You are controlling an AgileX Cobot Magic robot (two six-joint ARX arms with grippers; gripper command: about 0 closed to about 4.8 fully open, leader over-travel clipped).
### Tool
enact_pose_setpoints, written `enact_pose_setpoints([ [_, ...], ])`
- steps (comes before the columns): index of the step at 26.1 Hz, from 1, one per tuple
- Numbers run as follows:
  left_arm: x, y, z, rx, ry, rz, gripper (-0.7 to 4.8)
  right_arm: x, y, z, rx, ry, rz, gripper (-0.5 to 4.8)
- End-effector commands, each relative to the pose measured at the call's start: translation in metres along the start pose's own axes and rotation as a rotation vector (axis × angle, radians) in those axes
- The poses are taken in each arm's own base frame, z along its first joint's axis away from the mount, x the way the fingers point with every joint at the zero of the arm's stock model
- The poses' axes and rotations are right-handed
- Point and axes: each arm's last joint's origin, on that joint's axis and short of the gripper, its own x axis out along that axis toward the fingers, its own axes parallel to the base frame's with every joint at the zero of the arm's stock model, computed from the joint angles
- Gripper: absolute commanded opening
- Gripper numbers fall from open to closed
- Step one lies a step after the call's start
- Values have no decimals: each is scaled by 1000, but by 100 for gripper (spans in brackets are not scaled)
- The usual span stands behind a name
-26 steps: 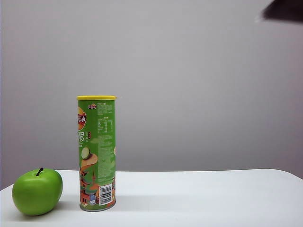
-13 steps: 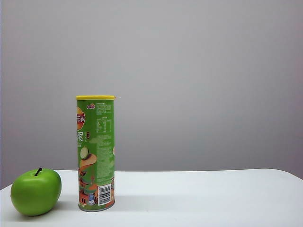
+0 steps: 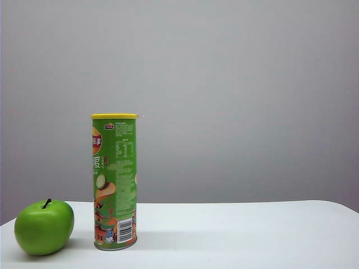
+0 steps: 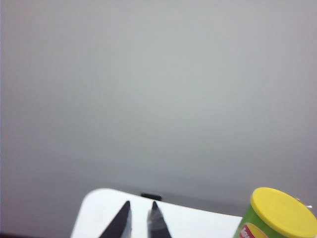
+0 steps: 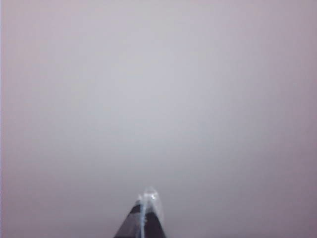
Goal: Pick up the green bucket of chips from the desk, place it near the apple, and finally stand it up.
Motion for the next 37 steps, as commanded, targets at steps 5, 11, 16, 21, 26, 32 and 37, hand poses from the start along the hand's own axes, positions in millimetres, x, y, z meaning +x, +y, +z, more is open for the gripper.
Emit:
enact_pose_setpoints([
  [5,-11,1,-9,73,-29,-18,17,-18,-1,-7,-105,90,-11,-9],
  [11,-13,3,-21,192,56,-21,16,-24,-3,-23,-108,267,-14,-9],
  [16,-14,6,-22,261,68,41,17,-28,-4,-36,-110,410,-25,-9],
  [21,-14,3,-26,316,107,-73,30,-32,-7,-46,-42,522,-104,-9],
  [26,-15,7,-32,313,175,28,-6,-32,-5,-48,-3,542,-45,4],
  [32,-17,12,-39,255,242,146,-6,-32,-5,-48,-5,542,-32,4],
  [37,-18,11,-41,140,251,141,-6,-32,-6,-47,10,527,-95,-1],
])
